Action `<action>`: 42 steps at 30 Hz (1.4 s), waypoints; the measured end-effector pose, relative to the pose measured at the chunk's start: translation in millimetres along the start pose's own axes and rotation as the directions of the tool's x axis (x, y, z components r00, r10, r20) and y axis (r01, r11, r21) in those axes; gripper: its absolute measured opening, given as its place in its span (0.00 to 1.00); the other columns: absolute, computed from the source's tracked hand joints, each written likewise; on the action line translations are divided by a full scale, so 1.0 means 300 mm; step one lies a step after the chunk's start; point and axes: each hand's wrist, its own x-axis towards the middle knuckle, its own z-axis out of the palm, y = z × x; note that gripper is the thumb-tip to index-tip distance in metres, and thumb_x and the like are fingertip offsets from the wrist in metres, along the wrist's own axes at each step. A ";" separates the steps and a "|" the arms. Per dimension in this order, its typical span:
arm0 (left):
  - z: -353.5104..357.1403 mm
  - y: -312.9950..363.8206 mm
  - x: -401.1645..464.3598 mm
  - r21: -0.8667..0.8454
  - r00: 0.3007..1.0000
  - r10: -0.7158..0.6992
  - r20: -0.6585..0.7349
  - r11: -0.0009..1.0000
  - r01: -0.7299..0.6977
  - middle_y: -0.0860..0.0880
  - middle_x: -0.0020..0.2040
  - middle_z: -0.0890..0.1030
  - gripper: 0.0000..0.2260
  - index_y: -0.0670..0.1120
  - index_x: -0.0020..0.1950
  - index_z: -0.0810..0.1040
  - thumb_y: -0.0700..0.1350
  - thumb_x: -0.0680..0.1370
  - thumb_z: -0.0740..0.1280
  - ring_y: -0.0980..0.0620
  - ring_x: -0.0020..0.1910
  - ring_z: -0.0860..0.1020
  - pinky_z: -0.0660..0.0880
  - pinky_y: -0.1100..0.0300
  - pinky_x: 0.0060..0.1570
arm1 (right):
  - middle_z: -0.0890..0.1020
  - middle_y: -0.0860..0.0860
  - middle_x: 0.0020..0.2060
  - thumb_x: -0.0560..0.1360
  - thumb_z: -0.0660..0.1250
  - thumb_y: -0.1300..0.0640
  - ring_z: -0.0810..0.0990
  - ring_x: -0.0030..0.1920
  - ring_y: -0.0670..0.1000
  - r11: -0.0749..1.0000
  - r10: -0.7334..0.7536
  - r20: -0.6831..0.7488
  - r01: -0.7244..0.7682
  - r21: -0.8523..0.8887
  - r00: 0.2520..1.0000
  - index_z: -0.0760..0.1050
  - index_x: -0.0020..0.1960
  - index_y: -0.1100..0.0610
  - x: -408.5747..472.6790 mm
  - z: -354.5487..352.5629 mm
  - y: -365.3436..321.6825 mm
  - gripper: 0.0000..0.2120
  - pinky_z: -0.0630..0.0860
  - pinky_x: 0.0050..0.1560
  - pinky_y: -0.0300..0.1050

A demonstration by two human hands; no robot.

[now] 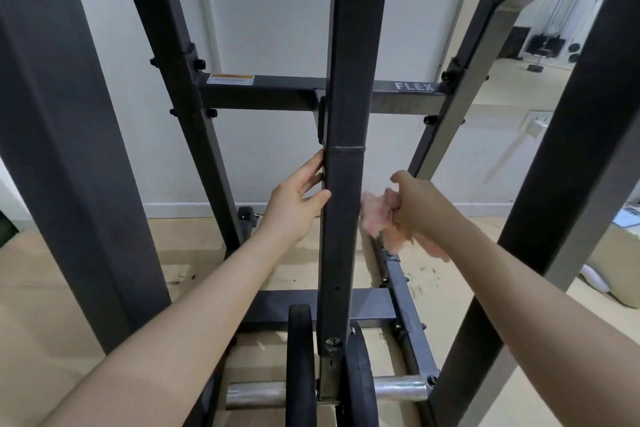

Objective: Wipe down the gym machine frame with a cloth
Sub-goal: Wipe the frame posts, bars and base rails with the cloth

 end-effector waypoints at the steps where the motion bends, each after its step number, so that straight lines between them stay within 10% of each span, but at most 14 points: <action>1: 0.002 0.003 -0.003 0.005 1.000 -0.003 0.001 1.000 0.003 0.64 0.65 0.68 0.27 0.56 0.74 0.62 0.38 0.79 0.64 0.61 0.68 0.66 0.65 0.60 0.65 | 0.79 0.57 0.45 0.77 0.61 0.64 0.80 0.44 0.54 0.974 0.045 -0.013 -0.047 -0.220 0.999 0.69 0.61 0.62 -0.002 -0.032 -0.001 0.12 0.78 0.44 0.46; 5: 0.001 0.018 -0.008 0.030 1.000 -0.020 -0.006 0.999 0.020 0.58 0.71 0.67 0.27 0.57 0.74 0.61 0.39 0.79 0.64 0.57 0.70 0.66 0.65 0.55 0.67 | 0.80 0.61 0.37 0.78 0.57 0.65 0.78 0.32 0.56 0.922 0.153 -0.174 -0.077 0.380 0.973 0.72 0.47 0.63 0.015 -0.039 -0.109 0.06 0.72 0.25 0.40; 9: 0.005 0.027 -0.012 0.035 1.000 -0.024 -0.003 0.999 0.024 0.58 0.71 0.67 0.27 0.57 0.74 0.61 0.39 0.79 0.64 0.57 0.71 0.66 0.65 0.55 0.67 | 0.71 0.56 0.22 0.80 0.52 0.60 0.66 0.17 0.50 0.728 0.128 -0.041 -0.065 0.682 0.991 0.69 0.40 0.60 0.026 0.004 -0.222 0.12 0.60 0.19 0.32; 13: 0.004 0.026 -0.009 0.022 0.999 -0.046 -0.004 0.999 0.046 0.59 0.70 0.69 0.27 0.59 0.73 0.61 0.39 0.79 0.64 0.57 0.70 0.66 0.66 0.55 0.66 | 0.74 0.49 0.39 0.81 0.51 0.43 0.77 0.39 0.51 0.822 -0.145 -0.108 0.180 0.541 0.984 0.64 0.70 0.50 -0.011 0.096 -0.237 0.22 0.76 0.33 0.44; 15: 0.005 0.022 -0.009 0.036 0.999 -0.042 -0.005 0.998 0.042 0.59 0.70 0.68 0.27 0.59 0.74 0.61 0.40 0.79 0.64 0.57 0.70 0.66 0.65 0.55 0.67 | 0.76 0.52 0.40 0.81 0.50 0.41 0.78 0.46 0.60 0.802 -0.256 -0.173 0.309 0.511 0.951 0.62 0.74 0.49 -0.045 0.105 -0.180 0.24 0.80 0.51 0.56; 18: 0.010 0.019 -0.001 0.047 0.999 -0.042 -0.024 0.998 0.043 0.60 0.70 0.68 0.27 0.59 0.73 0.62 0.40 0.79 0.64 0.57 0.70 0.66 0.65 0.55 0.67 | 0.75 0.44 0.62 0.84 0.51 0.48 0.74 0.63 0.43 0.705 -0.315 -0.262 0.409 0.579 0.912 0.66 0.70 0.44 0.006 0.084 -0.211 0.16 0.69 0.69 0.47; 22: 0.005 0.012 0.005 0.054 0.999 -0.039 -0.022 0.998 0.040 0.61 0.67 0.71 0.27 0.59 0.73 0.63 0.39 0.78 0.65 0.60 0.67 0.69 0.67 0.60 0.64 | 0.72 0.45 0.51 0.82 0.52 0.50 0.68 0.41 0.41 0.632 -0.360 -0.340 0.495 0.596 0.869 0.55 0.77 0.46 0.081 0.071 -0.284 0.24 0.69 0.41 0.31; 26: -0.005 0.007 0.007 0.038 0.999 -0.035 0.001 0.999 0.035 0.65 0.64 0.70 0.27 0.58 0.73 0.63 0.39 0.78 0.65 0.67 0.64 0.68 0.65 0.70 0.58 | 0.73 0.42 0.67 0.79 0.52 0.66 0.73 0.54 0.37 0.754 -0.424 -0.164 0.448 0.480 0.891 0.49 0.78 0.49 -0.038 0.123 -0.118 0.31 0.70 0.54 0.33; 31: 0.001 0.014 -0.002 0.036 1.000 -0.021 -0.009 0.999 0.022 0.60 0.69 0.69 0.27 0.57 0.73 0.63 0.39 0.78 0.65 0.59 0.69 0.67 0.66 0.59 0.66 | 0.77 0.53 0.53 0.79 0.61 0.60 0.71 0.47 0.36 0.878 -0.439 -0.342 0.478 0.035 0.831 0.70 0.70 0.58 0.069 0.043 -0.149 0.19 0.64 0.51 0.23; 36: -0.005 0.008 0.002 0.047 1.000 -0.030 -0.006 0.998 0.031 0.59 0.69 0.70 0.27 0.57 0.73 0.62 0.40 0.78 0.65 0.58 0.69 0.67 0.65 0.57 0.66 | 0.71 0.47 0.53 0.77 0.60 0.50 0.72 0.54 0.39 0.862 -0.269 -0.539 0.449 0.235 0.798 0.70 0.71 0.53 0.038 0.144 -0.183 0.23 0.72 0.61 0.45; 42: 0.001 -0.002 0.007 0.053 1.000 -0.021 -0.011 0.998 0.021 0.58 0.68 0.71 0.27 0.58 0.73 0.62 0.39 0.78 0.65 0.59 0.68 0.68 0.66 0.58 0.66 | 0.73 0.56 0.50 0.81 0.49 0.42 0.73 0.38 0.39 0.749 -0.253 -0.409 0.445 0.491 0.877 0.52 0.77 0.53 0.128 0.122 -0.271 0.28 0.72 0.38 0.39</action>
